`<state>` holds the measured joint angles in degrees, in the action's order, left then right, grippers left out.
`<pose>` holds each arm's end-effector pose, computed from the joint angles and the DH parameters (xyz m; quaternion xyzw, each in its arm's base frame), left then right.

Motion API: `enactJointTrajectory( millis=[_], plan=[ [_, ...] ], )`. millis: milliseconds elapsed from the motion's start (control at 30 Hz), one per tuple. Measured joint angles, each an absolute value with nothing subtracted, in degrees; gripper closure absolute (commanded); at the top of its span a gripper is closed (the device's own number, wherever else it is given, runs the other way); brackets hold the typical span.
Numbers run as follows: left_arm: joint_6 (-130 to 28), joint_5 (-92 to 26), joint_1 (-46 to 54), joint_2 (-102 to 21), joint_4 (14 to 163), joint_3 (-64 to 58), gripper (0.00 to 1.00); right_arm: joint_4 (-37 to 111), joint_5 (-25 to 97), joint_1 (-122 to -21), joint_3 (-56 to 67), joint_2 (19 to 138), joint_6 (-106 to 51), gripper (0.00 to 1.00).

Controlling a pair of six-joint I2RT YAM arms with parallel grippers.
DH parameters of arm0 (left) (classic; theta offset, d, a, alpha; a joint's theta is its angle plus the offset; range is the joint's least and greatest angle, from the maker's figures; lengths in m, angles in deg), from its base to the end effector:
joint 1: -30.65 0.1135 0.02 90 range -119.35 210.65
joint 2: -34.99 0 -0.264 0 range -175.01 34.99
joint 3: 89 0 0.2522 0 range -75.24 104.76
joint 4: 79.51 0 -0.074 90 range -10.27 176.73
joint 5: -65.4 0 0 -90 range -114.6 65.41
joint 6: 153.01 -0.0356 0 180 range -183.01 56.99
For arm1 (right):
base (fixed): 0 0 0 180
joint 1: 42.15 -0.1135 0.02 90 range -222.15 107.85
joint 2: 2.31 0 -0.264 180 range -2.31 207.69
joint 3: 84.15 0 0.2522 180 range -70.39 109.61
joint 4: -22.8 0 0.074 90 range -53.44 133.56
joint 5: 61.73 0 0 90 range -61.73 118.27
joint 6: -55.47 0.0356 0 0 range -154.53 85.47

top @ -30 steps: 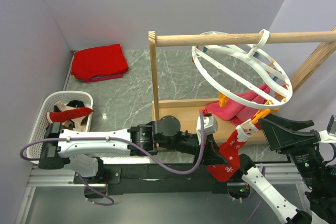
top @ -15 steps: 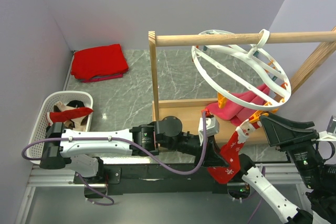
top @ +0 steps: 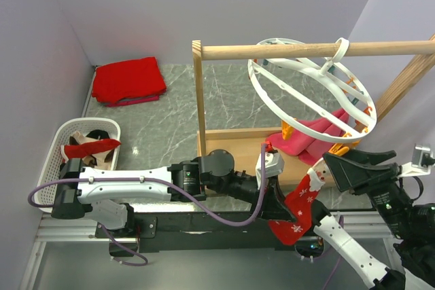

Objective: Remove the socks clipped to the hanger

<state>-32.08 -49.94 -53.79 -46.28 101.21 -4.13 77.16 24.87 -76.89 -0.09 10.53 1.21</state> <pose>0.0175 -0.3374 0.3983 0.4423 0.5200 -0.6843 0.2564 -0.0410 -0.0310 0.4427 0.0290 0.5953 0.4488 0.6659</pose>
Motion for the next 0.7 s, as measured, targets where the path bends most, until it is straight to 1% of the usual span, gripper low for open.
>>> enactJointTrajectory(
  millis=[300, 533, 700],
  plan=[
    [-30.4, -51.8, -53.8, -46.3, 103.0, -4.1, 0.99, 68.9, 26.9, -77.0, -5.6, 10.8, 1.2, 0.17],
    [-30.4, -51.8, -53.8, -46.3, 102.9, -4.1, 0.99, 62.9, 27.6, -77.1, -8.5, 9.0, 1.4, 0.25],
    [-30.4, -51.7, -53.8, -46.3, 102.9, -4.1, 0.99, 61.4, 27.6, -77.1, -8.6, 6.7, 1.7, 0.28]
  ],
)
